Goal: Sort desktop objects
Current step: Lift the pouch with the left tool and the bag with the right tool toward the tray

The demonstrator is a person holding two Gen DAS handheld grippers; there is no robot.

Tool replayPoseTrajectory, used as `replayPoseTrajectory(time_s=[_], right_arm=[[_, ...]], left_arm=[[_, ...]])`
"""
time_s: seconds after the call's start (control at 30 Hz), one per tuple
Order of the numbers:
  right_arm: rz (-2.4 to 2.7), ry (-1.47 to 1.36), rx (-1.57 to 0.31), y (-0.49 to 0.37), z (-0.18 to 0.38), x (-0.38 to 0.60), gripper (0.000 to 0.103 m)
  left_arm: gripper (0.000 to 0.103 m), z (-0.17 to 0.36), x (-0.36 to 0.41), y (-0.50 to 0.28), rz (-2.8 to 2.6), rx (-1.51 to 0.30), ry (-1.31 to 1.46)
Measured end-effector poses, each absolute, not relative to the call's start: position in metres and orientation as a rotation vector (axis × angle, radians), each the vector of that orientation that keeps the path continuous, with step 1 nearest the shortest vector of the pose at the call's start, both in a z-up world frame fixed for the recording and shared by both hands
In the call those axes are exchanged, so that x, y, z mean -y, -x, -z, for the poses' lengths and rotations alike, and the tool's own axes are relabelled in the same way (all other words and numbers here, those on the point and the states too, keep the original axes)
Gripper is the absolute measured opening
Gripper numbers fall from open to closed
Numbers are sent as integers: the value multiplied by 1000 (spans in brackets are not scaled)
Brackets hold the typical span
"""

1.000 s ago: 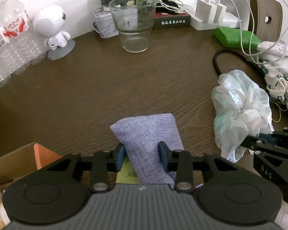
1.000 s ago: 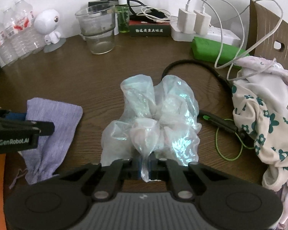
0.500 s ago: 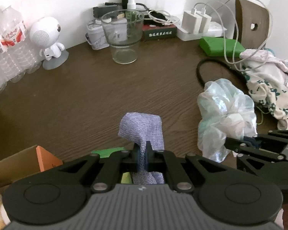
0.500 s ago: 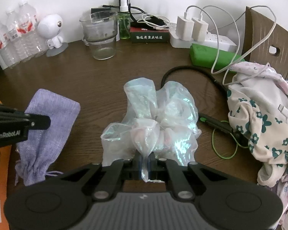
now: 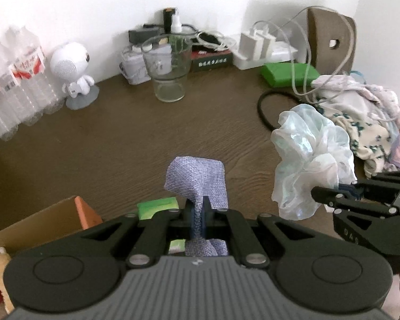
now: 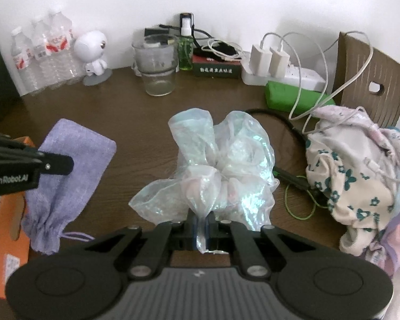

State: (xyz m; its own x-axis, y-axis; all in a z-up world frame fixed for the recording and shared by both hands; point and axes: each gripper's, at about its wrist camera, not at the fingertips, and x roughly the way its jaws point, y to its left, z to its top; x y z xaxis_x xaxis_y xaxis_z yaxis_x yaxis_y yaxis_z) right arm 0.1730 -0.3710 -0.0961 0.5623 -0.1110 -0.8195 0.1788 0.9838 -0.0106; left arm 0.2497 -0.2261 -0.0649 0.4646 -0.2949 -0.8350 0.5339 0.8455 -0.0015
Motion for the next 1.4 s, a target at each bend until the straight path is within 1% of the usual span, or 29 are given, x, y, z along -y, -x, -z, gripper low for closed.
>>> replayPoseTrajectory(time_s=[0.4, 0.67, 0.83, 1.17, 1.4], right_arm=[[77, -9, -916, -107, 37, 336, 4], [42, -1, -932, -54, -1, 312, 4], [-25, -42, -931, -24, -20, 292, 4], [-154, -113, -998, 6, -26, 257, 4], [-242, -122, -1034, 3, -23, 231, 4]], left_arm=[[5, 12, 189, -183, 666, -898, -242], [5, -14, 139, -138, 733, -885, -189], [5, -22, 96, -118, 722, -924, -90], [5, -25, -15, -84, 476, -1034, 130], [5, -28, -68, -55, 309, -1044, 250]])
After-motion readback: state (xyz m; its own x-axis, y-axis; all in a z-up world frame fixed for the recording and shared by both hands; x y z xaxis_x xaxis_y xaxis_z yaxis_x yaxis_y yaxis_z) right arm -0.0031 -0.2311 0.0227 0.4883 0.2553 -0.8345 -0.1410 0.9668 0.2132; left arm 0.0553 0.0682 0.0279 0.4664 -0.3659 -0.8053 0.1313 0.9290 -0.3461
